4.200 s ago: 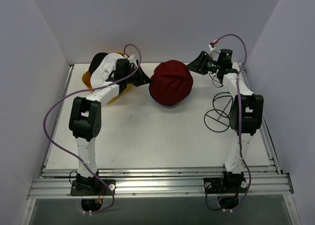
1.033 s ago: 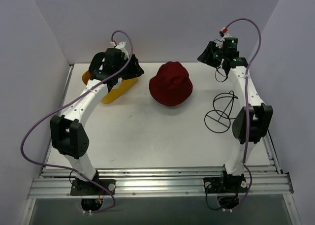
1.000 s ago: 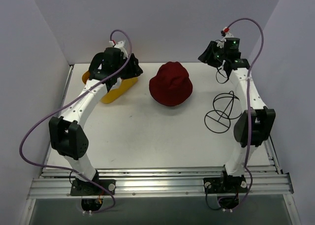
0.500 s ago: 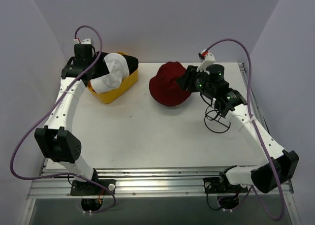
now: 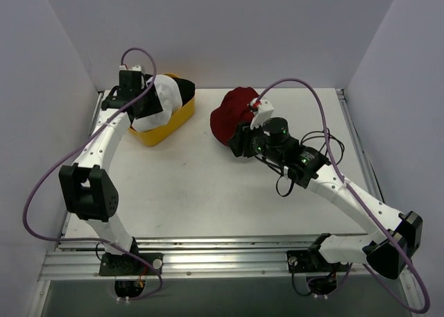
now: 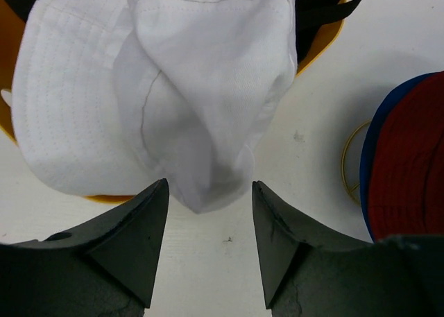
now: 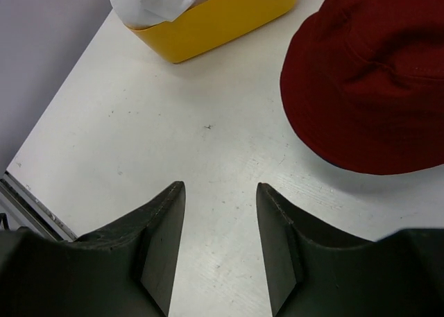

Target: Stack the hats

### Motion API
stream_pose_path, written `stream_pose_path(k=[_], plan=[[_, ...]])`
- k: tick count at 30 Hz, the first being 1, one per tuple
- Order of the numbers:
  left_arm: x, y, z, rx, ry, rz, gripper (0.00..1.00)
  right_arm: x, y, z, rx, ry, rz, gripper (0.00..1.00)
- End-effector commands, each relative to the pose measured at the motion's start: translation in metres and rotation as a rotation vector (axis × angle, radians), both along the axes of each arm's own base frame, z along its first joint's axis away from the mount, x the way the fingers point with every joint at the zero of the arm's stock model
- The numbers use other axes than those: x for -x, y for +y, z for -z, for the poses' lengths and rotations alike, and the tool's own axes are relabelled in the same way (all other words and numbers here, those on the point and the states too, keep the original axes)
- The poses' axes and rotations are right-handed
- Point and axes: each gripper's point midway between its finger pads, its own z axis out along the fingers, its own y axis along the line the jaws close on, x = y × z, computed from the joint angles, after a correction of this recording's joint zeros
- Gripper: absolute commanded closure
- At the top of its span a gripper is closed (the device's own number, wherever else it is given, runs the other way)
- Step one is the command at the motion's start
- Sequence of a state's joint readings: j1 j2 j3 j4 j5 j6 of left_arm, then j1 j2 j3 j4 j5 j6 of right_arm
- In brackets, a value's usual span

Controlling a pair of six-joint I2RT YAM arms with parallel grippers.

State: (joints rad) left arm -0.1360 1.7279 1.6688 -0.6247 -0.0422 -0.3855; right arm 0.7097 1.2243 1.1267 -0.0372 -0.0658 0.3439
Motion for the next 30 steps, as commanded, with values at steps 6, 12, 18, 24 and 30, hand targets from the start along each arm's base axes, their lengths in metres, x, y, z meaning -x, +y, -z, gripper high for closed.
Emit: stream_pose_path(k=[6, 12, 18, 24, 30], plan=[[-0.041, -0.023, 0.005, 0.065, -0.065, 0.080, 0.64, 0.005, 0.012, -0.022, -0.009, -0.106, -0.019, 0.57], [-0.030, -0.014, -0.035, 0.061, -0.141, 0.036, 0.98, 0.002, 0.016, -0.019, 0.016, -0.105, -0.013, 0.56], [0.010, -0.005, -0.108, 0.084, -0.288, 0.002, 0.98, 0.013, 0.027, -0.040, -0.052, -0.142, -0.092, 0.48], [0.061, -0.034, -0.159, 0.213, -0.392, 0.152, 0.98, 0.021, 0.033, -0.069, -0.151, -0.217, -0.133, 0.37], [0.119, -0.079, -0.181, 0.415, -0.424, 0.380, 0.98, 0.017, 0.040, -0.103, -0.251, -0.294, -0.140, 0.34]])
